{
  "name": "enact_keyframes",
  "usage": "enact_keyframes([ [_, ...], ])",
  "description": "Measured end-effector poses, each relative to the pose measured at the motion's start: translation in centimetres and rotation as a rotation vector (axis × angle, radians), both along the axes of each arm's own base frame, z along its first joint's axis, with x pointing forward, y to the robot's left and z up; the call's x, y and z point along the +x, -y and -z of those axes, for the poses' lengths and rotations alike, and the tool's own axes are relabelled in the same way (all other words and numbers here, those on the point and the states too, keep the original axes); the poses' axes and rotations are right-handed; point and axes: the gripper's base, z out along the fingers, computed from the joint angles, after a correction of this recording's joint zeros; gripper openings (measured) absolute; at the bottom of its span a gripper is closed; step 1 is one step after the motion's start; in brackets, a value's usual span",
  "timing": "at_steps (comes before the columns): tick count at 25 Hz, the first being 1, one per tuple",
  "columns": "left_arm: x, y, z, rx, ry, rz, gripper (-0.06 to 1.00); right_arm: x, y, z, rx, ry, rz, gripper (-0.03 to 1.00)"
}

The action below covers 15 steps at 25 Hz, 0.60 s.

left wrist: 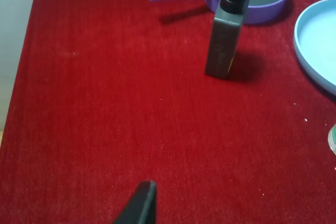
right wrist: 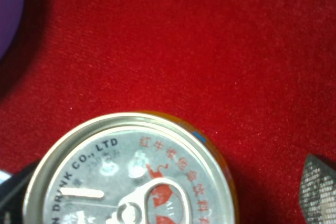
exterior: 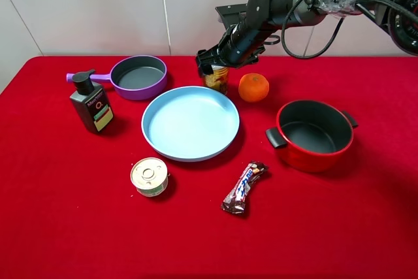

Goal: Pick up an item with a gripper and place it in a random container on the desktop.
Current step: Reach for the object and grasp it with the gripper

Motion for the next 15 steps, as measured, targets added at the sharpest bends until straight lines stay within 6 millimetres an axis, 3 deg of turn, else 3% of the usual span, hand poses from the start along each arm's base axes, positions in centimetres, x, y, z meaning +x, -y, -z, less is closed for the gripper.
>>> enact_keyframes([
  [10, 0.00, 0.00, 0.00, 0.000, 0.000, 0.000, 0.99, 0.01, 0.00, 0.00, 0.000, 0.001, 0.000, 0.69],
  [15, 0.00, 0.00, 0.00, 0.000, 0.000, 0.000, 0.99, 0.04, -0.01, -0.02, 0.002, 0.004, 0.001, 0.51],
])
